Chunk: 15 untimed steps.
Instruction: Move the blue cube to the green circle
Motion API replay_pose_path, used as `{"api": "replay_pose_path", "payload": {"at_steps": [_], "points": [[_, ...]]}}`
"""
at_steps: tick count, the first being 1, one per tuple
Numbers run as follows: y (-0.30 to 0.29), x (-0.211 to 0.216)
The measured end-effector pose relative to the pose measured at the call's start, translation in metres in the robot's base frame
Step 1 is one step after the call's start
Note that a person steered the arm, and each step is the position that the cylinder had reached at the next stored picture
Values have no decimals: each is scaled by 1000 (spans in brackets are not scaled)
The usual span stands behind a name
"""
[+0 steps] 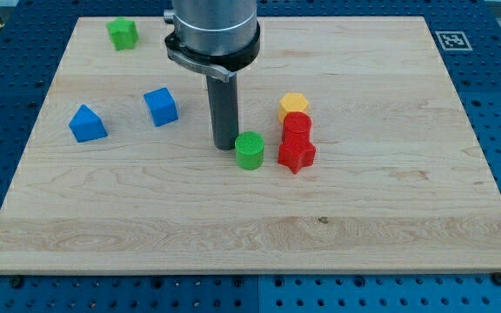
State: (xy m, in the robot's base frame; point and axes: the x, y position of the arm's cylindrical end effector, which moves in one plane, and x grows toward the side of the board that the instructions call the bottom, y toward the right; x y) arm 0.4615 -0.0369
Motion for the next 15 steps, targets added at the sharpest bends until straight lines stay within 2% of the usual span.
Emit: {"api": "replay_pose_path", "payload": {"at_steps": [3,5,7,10,11,13,15], "points": [[16,18],[-36,18],[-36,18],[-72,17],[-98,-9],[-98,-18],[-151,-58]]}}
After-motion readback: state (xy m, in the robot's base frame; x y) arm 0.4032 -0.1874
